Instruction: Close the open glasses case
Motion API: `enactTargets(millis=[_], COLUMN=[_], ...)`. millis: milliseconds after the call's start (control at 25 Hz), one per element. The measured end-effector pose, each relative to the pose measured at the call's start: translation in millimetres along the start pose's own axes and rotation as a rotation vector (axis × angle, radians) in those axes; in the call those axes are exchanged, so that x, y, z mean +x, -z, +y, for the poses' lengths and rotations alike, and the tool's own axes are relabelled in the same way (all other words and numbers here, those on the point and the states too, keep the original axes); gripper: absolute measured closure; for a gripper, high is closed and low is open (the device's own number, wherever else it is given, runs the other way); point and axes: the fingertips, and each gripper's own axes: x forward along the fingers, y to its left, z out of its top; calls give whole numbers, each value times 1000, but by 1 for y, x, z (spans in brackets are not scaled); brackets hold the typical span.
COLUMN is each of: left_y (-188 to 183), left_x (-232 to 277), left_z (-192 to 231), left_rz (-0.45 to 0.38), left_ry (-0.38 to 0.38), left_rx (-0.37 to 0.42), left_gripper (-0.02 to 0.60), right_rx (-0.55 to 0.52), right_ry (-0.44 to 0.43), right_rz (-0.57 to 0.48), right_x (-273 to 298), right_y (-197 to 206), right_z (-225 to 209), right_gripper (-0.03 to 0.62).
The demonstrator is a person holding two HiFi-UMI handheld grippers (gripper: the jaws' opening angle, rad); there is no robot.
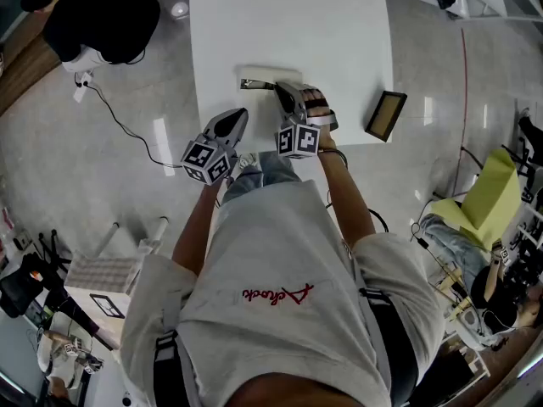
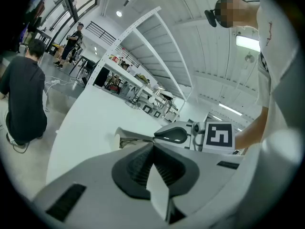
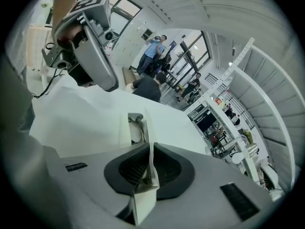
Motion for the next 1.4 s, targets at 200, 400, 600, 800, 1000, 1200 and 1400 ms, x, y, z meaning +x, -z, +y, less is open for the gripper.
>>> enactTargets(millis=[200,400,600,800,1000,1200,1400], left_y=[-7,-7,-5,-4,-3,-5,-5], left_x=[0,-1,-3,-3,-9,-10,-7], left_z=[-4,-4,-4,-5,-7,-9,-14], left_rz=[-14,-14,-10,-10,-14,-16,-16], left_ry=[9,12,8,2,0,3,13], left_rx=[9,8,9,16,25,32,42], left_gripper=[558,558,558,558,558,558,558], right_rx=[-1,3,23,24,32,54,176], right_ry=[-55,-107,-104,-102,-95,-73,-54], right_rz=[26,49,49,49,47,28,15], right_x=[-5,-1,1,1,-4,-9,-14], right_y=[5,11,13,15,10,3,4], right_z=[27,45,48,48,49,45,38], right_gripper=[553,549,549,548,579,580,580])
